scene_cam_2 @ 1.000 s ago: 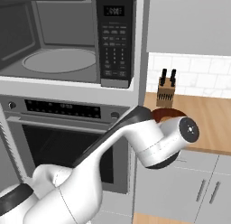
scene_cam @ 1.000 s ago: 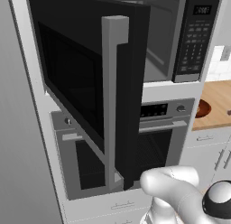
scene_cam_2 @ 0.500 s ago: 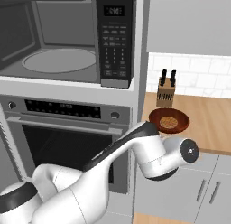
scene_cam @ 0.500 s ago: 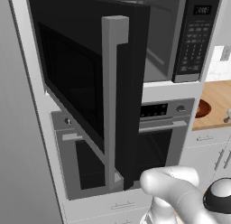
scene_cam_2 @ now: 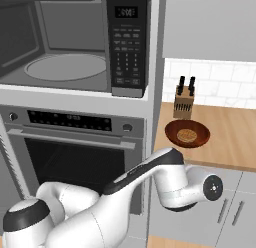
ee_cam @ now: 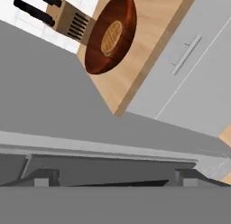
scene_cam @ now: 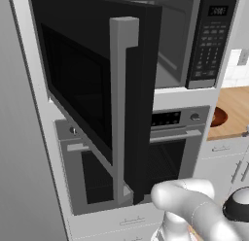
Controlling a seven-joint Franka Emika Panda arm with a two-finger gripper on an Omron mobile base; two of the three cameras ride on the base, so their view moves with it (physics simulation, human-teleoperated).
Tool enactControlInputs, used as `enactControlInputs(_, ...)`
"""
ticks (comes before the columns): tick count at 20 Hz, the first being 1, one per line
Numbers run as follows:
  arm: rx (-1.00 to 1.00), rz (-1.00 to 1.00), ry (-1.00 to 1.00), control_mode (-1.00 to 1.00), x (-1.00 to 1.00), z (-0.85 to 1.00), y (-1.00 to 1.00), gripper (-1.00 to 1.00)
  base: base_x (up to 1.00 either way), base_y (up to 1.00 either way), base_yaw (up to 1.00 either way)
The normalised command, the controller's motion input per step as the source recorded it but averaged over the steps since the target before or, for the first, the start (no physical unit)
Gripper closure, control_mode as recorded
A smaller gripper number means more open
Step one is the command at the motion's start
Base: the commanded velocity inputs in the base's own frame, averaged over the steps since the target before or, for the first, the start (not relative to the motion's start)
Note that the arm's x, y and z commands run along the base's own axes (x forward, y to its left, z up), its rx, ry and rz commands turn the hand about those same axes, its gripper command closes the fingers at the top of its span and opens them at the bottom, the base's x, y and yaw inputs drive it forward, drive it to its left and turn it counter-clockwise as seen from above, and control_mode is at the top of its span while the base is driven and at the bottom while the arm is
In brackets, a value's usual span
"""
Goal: Open the microwave, place the bowl with waffle inside the microwave, then close the microwave door and turn it on.
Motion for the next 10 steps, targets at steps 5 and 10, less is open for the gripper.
enactControlInputs(5, 0.04, 0.0, -0.03, -1.0, 0.2, 0.0, -0.39, -1.0, 0.0, 0.0, 0.0)
enactControlInputs(10, 0.01, 0.0, 0.0, -1.0, 0.03, 0.12, -0.28, -1.0, 0.0, 0.0, 0.0)
